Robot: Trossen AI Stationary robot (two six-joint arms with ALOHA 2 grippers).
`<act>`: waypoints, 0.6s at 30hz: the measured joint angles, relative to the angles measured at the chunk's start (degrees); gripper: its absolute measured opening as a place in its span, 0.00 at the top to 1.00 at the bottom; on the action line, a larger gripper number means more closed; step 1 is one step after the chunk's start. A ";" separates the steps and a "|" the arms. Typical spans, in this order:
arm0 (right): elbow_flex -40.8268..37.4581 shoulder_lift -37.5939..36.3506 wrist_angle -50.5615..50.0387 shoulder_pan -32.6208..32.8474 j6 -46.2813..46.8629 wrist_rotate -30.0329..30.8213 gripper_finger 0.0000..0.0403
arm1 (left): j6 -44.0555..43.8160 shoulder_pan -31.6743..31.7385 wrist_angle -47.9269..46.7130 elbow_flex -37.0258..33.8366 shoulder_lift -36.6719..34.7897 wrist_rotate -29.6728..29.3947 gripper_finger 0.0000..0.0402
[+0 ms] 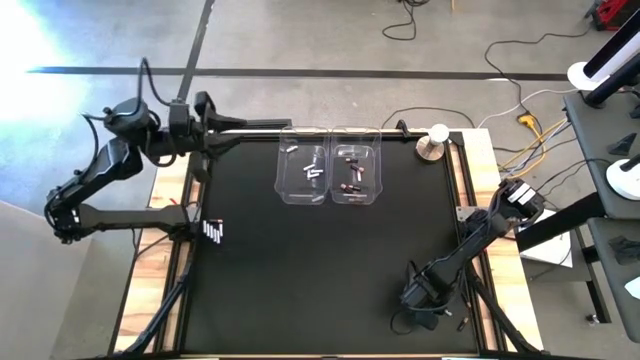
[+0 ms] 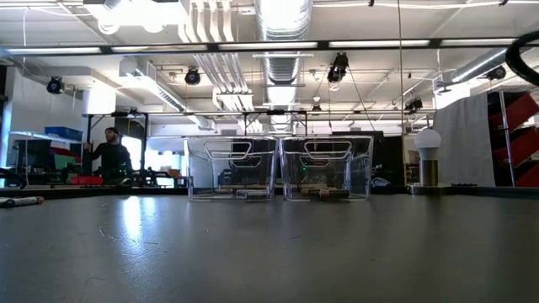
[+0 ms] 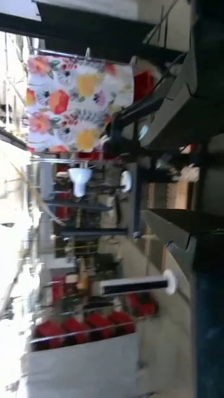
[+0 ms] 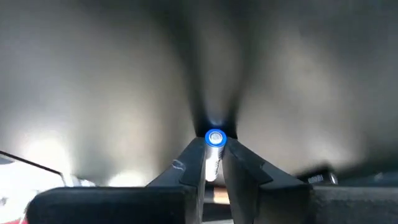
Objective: Sort batteries
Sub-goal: Put the white battery into the left transparent bin
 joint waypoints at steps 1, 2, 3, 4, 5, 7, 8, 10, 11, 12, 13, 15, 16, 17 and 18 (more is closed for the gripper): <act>0.38 0.00 0.09 -0.02 -0.48 1.44 0.90 | -0.31 0.00 -0.43 0.00 0.33 1.06 0.64; 0.89 -0.02 0.09 -0.04 -0.90 3.00 0.90 | -0.43 0.00 -0.65 0.00 0.75 2.58 0.64; 1.32 -0.04 0.16 -0.08 -1.18 4.51 0.90 | -0.48 0.00 -0.74 0.00 1.16 4.45 0.64; 1.77 -0.04 0.21 -0.20 -1.48 6.07 0.90 | -0.43 0.00 -0.71 0.00 1.63 6.46 0.64; 2.26 -0.04 0.31 -0.42 -1.79 7.33 0.90 | -0.16 0.00 -0.54 0.00 2.10 8.31 0.64; 3.34 -0.01 0.53 -0.97 -2.38 10.31 0.90 | 0.36 -0.04 0.15 0.00 3.03 11.60 0.64; 3.92 0.03 0.61 -1.27 -2.64 12.02 0.90 | 0.38 -0.04 0.39 0.00 3.54 13.04 0.64; 5.01 0.09 0.96 -1.93 -2.97 15.37 0.91 | 0.36 -0.04 0.51 0.00 4.64 15.74 0.64; 5.51 0.11 1.08 -2.34 -3.00 17.02 0.91 | 0.43 -0.02 0.59 0.00 5.22 16.94 0.64; 5.96 0.11 1.27 -2.73 -2.98 18.75 0.91 | 0.63 -0.02 0.65 0.00 5.76 18.06 0.64; 6.43 0.11 1.42 -3.16 -2.82 20.59 0.91 | 1.11 -0.02 1.01 0.00 6.35 19.09 0.64; 7.34 0.13 1.58 -4.24 -2.35 24.05 0.91 | 1.91 -0.04 2.97 0.00 7.39 19.66 0.64; 7.93 0.13 1.55 -4.85 -2.32 25.89 0.91 | 1.78 -0.04 4.36 0.00 7.85 19.28 0.64; 8.55 0.13 1.56 -5.52 -2.44 27.69 0.91 | 1.22 -0.02 5.87 0.00 8.18 18.34 0.64; 9.26 0.16 1.51 -6.19 -2.69 29.49 0.91 | 0.86 -0.02 7.27 0.00 8.40 17.59 0.64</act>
